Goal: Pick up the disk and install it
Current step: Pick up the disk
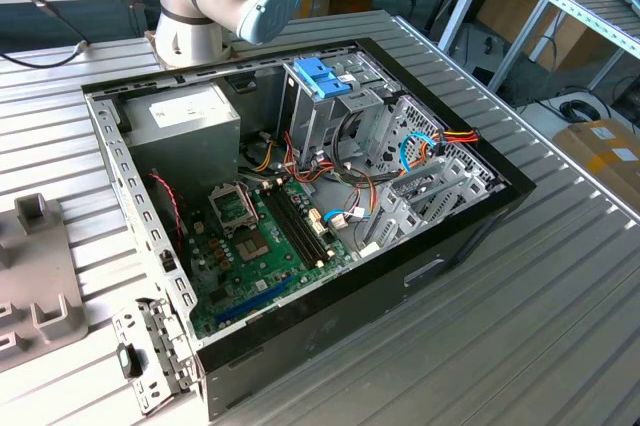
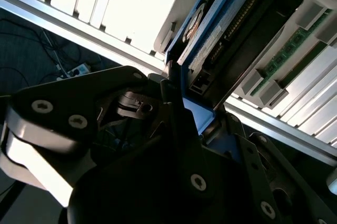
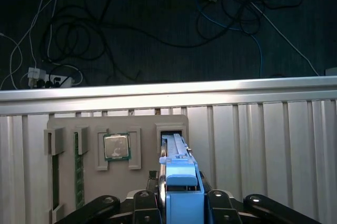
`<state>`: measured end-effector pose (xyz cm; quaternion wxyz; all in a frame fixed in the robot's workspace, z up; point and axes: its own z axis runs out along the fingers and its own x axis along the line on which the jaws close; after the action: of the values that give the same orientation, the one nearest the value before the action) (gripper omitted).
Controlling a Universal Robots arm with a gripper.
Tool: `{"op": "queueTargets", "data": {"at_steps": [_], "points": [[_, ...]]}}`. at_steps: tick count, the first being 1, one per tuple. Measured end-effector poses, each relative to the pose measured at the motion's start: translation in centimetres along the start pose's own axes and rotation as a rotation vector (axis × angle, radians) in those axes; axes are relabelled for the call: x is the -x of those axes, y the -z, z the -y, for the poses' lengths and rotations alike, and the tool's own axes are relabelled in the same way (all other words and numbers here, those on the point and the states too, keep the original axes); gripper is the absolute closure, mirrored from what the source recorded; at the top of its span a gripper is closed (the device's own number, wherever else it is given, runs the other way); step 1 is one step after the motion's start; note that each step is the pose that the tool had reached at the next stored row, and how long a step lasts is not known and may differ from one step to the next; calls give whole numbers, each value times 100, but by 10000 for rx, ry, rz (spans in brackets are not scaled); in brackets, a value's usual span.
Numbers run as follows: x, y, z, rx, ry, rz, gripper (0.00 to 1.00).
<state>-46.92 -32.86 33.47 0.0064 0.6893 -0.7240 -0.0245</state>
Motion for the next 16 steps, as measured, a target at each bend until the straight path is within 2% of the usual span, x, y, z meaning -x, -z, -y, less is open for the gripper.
{"op": "queueTargets", "data": {"at_steps": [16], "points": [[2, 85, -4, 1, 0, -1, 63]]}}
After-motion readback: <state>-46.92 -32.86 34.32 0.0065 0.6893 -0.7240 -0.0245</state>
